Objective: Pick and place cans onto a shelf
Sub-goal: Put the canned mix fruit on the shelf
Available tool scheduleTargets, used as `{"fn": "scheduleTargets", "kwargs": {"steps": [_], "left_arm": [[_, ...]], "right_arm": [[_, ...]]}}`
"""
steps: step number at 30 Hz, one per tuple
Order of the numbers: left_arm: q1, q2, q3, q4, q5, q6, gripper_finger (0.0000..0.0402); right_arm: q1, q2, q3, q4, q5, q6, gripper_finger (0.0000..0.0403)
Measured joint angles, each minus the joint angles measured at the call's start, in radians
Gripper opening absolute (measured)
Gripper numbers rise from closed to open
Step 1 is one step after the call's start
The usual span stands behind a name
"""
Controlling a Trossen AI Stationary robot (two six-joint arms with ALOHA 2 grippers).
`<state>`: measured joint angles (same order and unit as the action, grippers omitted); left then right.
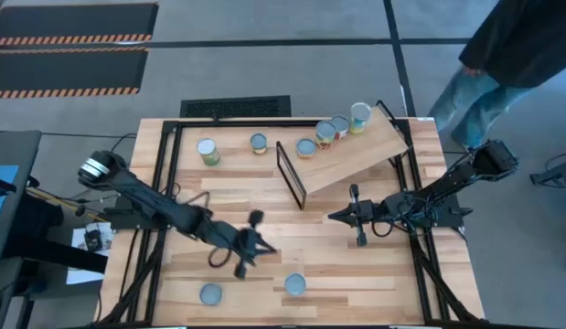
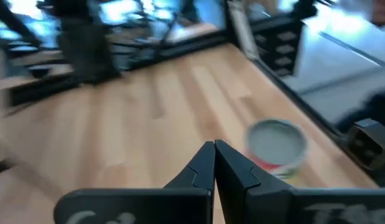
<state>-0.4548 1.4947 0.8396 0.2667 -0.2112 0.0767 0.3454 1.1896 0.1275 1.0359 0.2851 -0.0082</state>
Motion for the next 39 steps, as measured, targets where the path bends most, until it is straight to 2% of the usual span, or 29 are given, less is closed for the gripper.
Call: {"fn": "scheduleTargets", "kwargs": {"steps": [6, 9, 16, 22, 26, 39], "left_arm": [[-0.039, 0.177, 0.188, -0.142, 0.074, 0.013, 0.0032], [-0.056, 0.259, 0.274, -0.248, 0.072, 0.019, 0.0059], [-0.088, 0.385, 0.421, -0.368, 0.020, 0.077, 0.0107], [-0.087, 0.405, 0.455, -0.418, 0.078, 0.077, 0.0116], [-0.087, 0.405, 0.451, -0.434, 0.080, 0.100, 0.0115], [-0.087, 0.405, 0.450, -0.430, 0.084, 0.228, 0.0084]], "right_arm": [[0.000, 0.000, 0.000, -0.001, -0.001, 0.000, 0.0010], [0.000, 0.000, 0.000, -0.001, -0.001, 0.000, 0.0010], [0.001, 0.000, 0.000, 0.004, -0.027, 0.000, 0.0010], [0.000, 0.000, 0.000, 0.005, -0.028, 0.000, 0.0010], [0.000, 0.000, 0.000, 0.006, -0.028, 0.000, 0.0010], [0.000, 0.000, 0.000, 0.006, -0.028, 0.000, 0.0011]]}}
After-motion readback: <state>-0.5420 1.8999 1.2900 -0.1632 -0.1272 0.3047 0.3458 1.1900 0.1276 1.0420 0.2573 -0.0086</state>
